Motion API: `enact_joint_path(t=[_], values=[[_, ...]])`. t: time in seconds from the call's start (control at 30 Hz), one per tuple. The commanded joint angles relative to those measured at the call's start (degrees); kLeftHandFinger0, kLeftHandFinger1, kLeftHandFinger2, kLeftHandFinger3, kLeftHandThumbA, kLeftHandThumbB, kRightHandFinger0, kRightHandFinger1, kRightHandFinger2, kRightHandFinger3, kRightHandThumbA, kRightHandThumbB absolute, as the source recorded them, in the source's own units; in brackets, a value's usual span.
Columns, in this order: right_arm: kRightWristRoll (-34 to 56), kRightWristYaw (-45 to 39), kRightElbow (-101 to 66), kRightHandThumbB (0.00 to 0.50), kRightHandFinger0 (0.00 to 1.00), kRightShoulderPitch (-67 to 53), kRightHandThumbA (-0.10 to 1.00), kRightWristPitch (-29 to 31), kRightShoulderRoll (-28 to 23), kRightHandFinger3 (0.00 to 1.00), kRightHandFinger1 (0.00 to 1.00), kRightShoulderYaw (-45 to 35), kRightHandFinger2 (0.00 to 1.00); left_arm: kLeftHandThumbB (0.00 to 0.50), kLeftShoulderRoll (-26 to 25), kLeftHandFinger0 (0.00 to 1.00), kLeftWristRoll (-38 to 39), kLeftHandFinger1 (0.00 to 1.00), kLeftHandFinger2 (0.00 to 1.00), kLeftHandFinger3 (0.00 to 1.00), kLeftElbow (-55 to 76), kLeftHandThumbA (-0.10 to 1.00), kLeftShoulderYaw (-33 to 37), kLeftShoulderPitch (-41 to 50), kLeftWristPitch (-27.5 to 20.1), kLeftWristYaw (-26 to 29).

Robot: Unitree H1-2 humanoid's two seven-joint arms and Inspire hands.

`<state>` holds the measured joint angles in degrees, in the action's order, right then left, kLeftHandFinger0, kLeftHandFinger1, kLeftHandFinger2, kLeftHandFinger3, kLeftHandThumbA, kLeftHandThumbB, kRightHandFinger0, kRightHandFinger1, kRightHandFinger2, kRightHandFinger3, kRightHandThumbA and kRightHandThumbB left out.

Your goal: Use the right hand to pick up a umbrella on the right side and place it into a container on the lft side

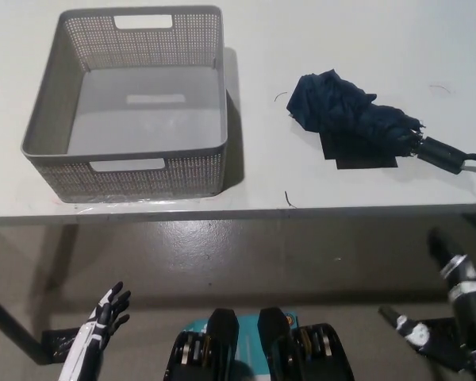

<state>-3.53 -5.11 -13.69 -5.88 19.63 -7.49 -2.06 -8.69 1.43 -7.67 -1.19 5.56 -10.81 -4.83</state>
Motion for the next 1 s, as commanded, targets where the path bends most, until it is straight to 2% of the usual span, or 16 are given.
enact_joint_path(t=[0.0, 0.03, 0.1, 0.27, 0.4, 0.47, 0.6, 0.73, 0.8, 0.83, 0.87, 0.97], values=[[-6.98, 0.56, -12.98, 0.412, 1.00, 6.64, 1.00, -4.57, -3.32, 1.00, 1.00, -3.41, 1.00, 0.176, -0.94, 1.00, 0.45, 1.00, 1.00, 1.00, 0.88, 1.00, -0.26, 0.82, -3.97, -0.89], [-7.00, -0.09, -13.89, 0.413, 1.00, 8.26, 1.00, -6.56, -4.13, 1.00, 1.00, -3.55, 1.00, 0.177, -0.91, 1.00, 0.43, 1.00, 1.00, 1.00, 0.84, 1.00, -0.27, 0.84, -3.98, -0.85], [-7.76, -2.60, -16.39, 0.457, 1.00, 12.95, 1.00, -13.77, -7.09, 1.00, 1.00, -3.74, 1.00, 0.180, -1.00, 1.00, 0.65, 1.00, 1.00, 1.00, 0.49, 1.00, -0.34, 0.95, -4.47, -1.03], [-10.70, -6.63, -13.74, 0.435, 1.00, 27.35, 1.00, -25.98, -12.93, 1.00, 1.00, -1.94, 1.00, 0.180, -0.75, 1.00, 0.49, 1.00, 1.00, 1.00, 0.15, 1.00, -0.33, 0.97, -4.79, -0.98], [-12.27, -8.52, -5.10, 0.411, 1.00, 38.79, 0.99, -29.72, -16.05, 1.00, 1.00, 0.13, 1.00, 0.166, -0.82, 1.00, 0.73, 1.00, 1.00, 1.00, 0.05, 1.00, -0.61, 0.50, -4.71, -1.04], [-12.03, -9.93, 1.42, 0.446, 1.00, 45.26, 1.00, -32.47, -17.38, 1.00, 1.00, 1.48, 1.00, 0.172, -0.93, 1.00, 0.54, 1.00, 1.00, 1.00, 0.09, 1.00, -0.59, 0.37, -4.50, -1.04], [-13.37, -11.40, 13.38, 0.430, 1.00, 54.64, 1.00, -34.02, -18.78, 1.00, 1.00, 4.77, 1.00, 0.171, -0.97, 1.00, 0.38, 1.00, 1.00, 1.00, 0.02, 1.00, -0.43, 0.29, -4.55, -1.16], [-14.74, -11.53, 27.05, 0.473, 1.00, 62.34, 1.00, -32.55, -18.87, 1.00, 1.00, 8.32, 1.00, 0.166, -1.06, 1.00, 0.15, 1.00, 1.00, 1.00, -0.25, 1.00, -0.34, 0.46, -5.07, -1.19], [-14.83, -11.33, 33.11, 0.473, 1.00, 65.53, 1.00, -31.95, -18.57, 1.00, 1.00, 9.60, 1.00, 0.168, -0.91, 1.00, 0.33, 1.00, 1.00, 1.00, -0.40, 1.00, -0.34, 0.61, -5.07, -1.21], [-14.67, -11.30, 36.06, 0.455, 1.00, 67.08, 1.00, -32.08, -18.21, 1.00, 1.00, 9.98, 1.00, 0.174, -0.81, 1.00, 0.38, 1.00, 1.00, 1.00, -0.46, 1.00, -0.28, 0.71, -5.18, -1.24], [-14.38, -11.71, 39.73, 0.490, 1.00, 69.25, 1.00, -33.32, -17.67, 1.00, 1.00, 10.50, 1.00, 0.172, -0.78, 1.00, 0.51, 1.00, 1.00, 1.00, -0.42, 1.00, -0.28, 0.81, -5.12, -1.31], [-14.24, -10.91, 49.11, 0.466, 1.00, 74.29, 1.00, -31.30, -16.32, 1.00, 1.00, 12.02, 1.00, 0.177, -0.75, 1.00, 0.11, 1.00, 1.00, 1.00, -0.34, 1.00, -0.29, 0.92, -5.17, -1.02]])
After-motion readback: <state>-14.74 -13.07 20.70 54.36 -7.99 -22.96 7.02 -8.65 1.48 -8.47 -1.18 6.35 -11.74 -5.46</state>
